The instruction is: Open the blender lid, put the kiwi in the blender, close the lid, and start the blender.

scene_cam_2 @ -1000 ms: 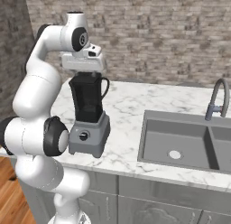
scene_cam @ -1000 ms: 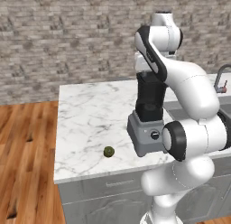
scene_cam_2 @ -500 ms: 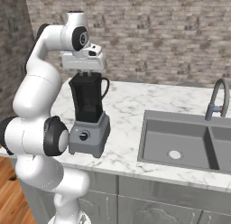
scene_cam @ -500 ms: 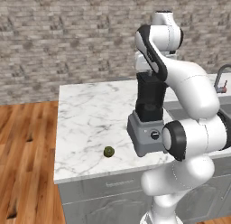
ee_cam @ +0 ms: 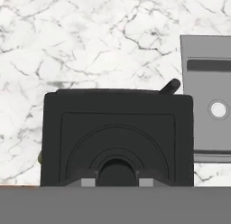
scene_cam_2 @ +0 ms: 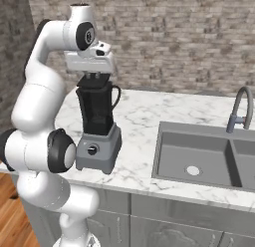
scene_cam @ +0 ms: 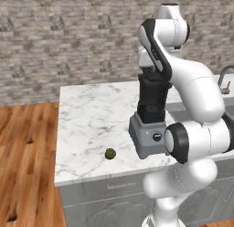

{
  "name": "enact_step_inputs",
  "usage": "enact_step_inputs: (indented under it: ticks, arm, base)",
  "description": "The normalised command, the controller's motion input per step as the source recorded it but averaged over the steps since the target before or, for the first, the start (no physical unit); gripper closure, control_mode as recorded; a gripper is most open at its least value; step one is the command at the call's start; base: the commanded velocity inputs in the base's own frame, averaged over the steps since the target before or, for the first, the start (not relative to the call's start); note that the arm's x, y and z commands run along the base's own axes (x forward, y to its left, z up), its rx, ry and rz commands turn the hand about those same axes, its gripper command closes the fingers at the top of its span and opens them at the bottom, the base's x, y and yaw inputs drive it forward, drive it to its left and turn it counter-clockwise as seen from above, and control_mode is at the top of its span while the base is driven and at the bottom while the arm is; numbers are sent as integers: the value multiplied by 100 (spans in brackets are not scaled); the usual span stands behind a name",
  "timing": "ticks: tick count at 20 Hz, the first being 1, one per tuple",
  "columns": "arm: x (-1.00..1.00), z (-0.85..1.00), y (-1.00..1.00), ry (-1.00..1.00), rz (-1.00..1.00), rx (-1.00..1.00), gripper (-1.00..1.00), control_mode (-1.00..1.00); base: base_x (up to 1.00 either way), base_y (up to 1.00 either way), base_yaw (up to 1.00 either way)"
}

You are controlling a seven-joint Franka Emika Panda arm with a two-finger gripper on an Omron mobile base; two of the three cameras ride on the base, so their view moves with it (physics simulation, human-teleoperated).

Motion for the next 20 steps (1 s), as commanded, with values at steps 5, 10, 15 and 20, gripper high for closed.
enact_step_inputs:
  ticks: [5,10,15,20]
  arm:
    - [-57,50,0,-7,-1,0,100,-100]
    - [-89,11,24,-3,0,0,100,-100]
    - [-88,-11,71,0,0,0,100,-100]
    - [-65,-31,89,0,0,0,100,-100]
  base:
    - [0,0,0]
    - [0,0,0]
    - [0,0,0]
    - [0,0,0]
